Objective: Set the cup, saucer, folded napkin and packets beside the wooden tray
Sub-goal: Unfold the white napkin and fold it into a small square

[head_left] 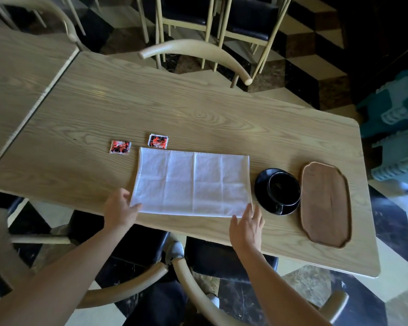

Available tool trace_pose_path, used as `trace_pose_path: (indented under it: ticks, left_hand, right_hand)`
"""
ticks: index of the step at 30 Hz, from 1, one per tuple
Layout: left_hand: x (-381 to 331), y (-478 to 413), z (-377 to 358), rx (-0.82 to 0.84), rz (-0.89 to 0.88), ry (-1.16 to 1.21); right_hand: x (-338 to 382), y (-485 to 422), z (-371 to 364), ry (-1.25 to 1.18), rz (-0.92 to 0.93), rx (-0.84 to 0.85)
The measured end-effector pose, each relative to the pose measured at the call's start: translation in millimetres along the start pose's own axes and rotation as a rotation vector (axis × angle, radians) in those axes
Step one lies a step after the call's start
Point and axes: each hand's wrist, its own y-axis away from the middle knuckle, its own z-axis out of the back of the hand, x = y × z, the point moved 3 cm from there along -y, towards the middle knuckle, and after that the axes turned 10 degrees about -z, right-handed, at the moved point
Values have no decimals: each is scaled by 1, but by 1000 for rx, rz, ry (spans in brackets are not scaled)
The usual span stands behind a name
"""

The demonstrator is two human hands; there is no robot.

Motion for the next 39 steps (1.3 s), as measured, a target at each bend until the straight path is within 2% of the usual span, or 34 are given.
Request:
trace_pose_path:
  ticks: [2,3,6,8,10,15,20,23,28,31,33,37,39]
  left_hand:
    - [-7,10,-6,2,-109,-27]
    - [-7,14,-8,-17,-86,-3]
    - [6,15,-13,-63,205,160]
    - [20,11,-15,-54,354,301]
    - [29,5,-17,-31,411,404]
    - [26,3,-11,16,445,512]
    - [33,-1,-8,65,525,575]
    - [39,-3,-7,103,550,676]
    - [40,1,3,166,566,856]
    - [37,4,12,241,573,1012]
    - [32,5,16,291,579,1096]
    - [31,1,15,224,435,728]
    - [23,-4,21,86,162,338]
  right_hand:
    - [5,-8,4,-182,-148,-18]
    - [6,-13,5,-260,-232,-23]
    - [6,-27,8,-493,-506,13]
    - [8,-31,10,-590,-569,63]
    - [14,-33,14,-648,-551,94]
    - [64,-19,40,-763,-354,36]
    - [143,8,61,-563,69,-100]
    - [189,32,49,-487,378,-158]
    - [230,65,-19,-92,626,-43]
    - [230,84,-70,272,651,203]
    - [217,94,-94,434,689,348]
    - [194,99,-105,382,718,420]
    - [190,92,-96,283,655,377]
